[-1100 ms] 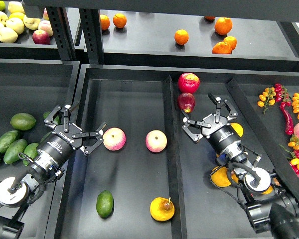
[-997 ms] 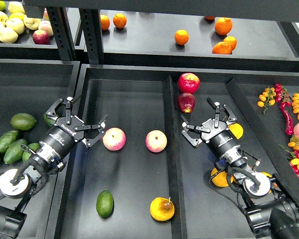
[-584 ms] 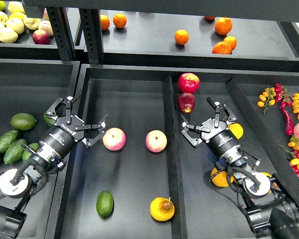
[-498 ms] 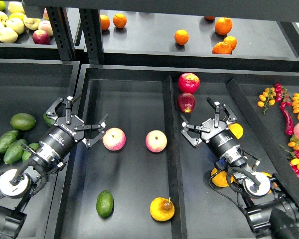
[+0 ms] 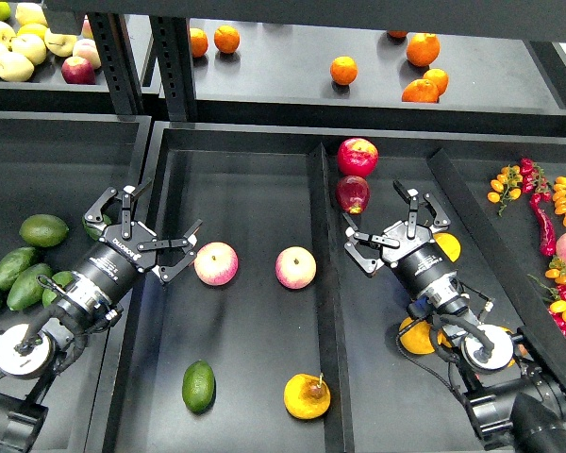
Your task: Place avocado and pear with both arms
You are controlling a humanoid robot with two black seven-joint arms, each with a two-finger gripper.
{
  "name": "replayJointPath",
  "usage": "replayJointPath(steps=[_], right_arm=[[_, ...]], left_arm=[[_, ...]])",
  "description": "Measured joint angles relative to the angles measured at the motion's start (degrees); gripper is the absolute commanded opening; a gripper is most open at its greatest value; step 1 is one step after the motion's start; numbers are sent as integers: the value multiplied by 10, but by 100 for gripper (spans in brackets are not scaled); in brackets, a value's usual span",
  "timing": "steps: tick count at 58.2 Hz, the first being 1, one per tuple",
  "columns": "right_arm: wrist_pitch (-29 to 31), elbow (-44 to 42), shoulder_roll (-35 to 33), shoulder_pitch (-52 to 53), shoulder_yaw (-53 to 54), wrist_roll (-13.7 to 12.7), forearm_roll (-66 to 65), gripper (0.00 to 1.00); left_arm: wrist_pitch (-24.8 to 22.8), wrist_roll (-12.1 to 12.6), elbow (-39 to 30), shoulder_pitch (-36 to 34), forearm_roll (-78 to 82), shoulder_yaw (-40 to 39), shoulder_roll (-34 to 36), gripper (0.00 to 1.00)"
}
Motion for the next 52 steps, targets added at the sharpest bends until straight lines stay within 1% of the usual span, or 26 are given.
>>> replayJointPath(steps=[6,9,11,14,18,24,25,27,29,31,32,33,35,44,48,52], right_arm=[[0,0,0,0,2,0,0,99],[0,-1,0,0,3,0,0,99],[0,-1,0,0,3,0,0,99],[0,-1,0,0,3,0,1,99],[0,-1,0,0,6,0,1,99],[0,-1,0,1,13,0,1,99],[0,-1,0,1,15,0,1,99],[0,0,0,1,16,0,2,99],[0,0,0,2,17,0,2,99],[0,0,0,2,18,0,2,99],[0,0,0,2,18,0,2,99],[0,0,0,2,19,0,2,99],[0,0,0,2,19,0,2,99],[0,0,0,1,29,0,2,99],[0,0,0,1,33,0,2,99],[0,-2,0,1,35,0,2,99]], left_arm=[[0,27,9,-24,0,8,0,100],[0,51,18,-46,0,17,0,100],[0,62,25,-62,0,29,0,99],[0,70,34,-82,-1,50,7,100],[0,74,41,-112,-5,102,50,100],[0,75,43,-165,-30,223,149,99],[0,75,43,-177,-34,250,175,99],[0,75,43,-196,-39,298,200,99],[0,75,39,-223,-42,347,241,99],[0,75,37,-246,-43,399,266,99],[0,75,37,-257,-43,412,276,99],[0,75,35,-298,-41,487,304,99],[0,75,35,-315,-38,509,313,99],[0,75,33,-424,55,685,327,99],[0,75,34,-459,107,741,315,99],[0,75,40,-486,142,789,286,99]])
